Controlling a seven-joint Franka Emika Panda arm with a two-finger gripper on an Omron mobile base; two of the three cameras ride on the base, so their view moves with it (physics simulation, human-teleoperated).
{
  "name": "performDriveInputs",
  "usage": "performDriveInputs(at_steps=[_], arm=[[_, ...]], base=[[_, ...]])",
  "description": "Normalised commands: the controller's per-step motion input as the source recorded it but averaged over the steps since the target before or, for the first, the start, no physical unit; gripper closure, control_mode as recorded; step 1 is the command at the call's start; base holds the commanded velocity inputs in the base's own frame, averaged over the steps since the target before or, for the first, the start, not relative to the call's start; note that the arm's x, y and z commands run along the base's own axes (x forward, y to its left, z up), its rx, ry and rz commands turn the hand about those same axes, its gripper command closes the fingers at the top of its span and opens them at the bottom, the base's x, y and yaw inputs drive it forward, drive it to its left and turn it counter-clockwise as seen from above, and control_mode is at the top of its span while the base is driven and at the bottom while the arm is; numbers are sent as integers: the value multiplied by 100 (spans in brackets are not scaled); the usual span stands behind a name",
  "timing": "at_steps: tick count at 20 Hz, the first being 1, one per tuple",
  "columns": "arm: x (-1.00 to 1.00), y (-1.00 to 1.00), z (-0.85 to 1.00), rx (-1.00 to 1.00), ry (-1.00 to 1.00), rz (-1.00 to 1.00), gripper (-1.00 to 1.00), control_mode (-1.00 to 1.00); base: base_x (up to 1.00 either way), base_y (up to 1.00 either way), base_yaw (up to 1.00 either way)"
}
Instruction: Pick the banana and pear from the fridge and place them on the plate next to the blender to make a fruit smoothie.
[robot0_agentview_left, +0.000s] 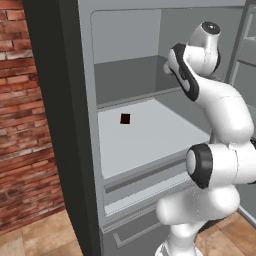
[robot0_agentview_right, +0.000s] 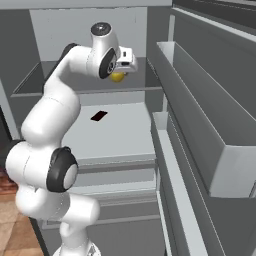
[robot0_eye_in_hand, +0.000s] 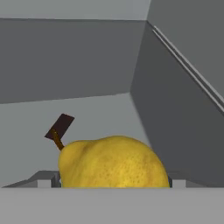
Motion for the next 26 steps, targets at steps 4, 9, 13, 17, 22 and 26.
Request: performDriveInputs(at_steps=[4, 9, 13, 17, 22, 26], arm=[[-100, 2, 10, 1, -22, -1, 100, -100], [-100, 8, 20, 0, -6, -9, 100, -100], [-100, 17, 6, 1, 0, -14, 100, -100], [-100, 16, 0, 2, 4, -11, 100, -100], [-100, 17, -18, 3, 3, -8, 100, -100], [-100, 3, -48, 8, 5, 0, 100, -100]], base=[[0, 0, 0], [0, 0, 0], [0, 0, 0], [0, 0, 0], [0, 0, 0], [0, 0, 0]])
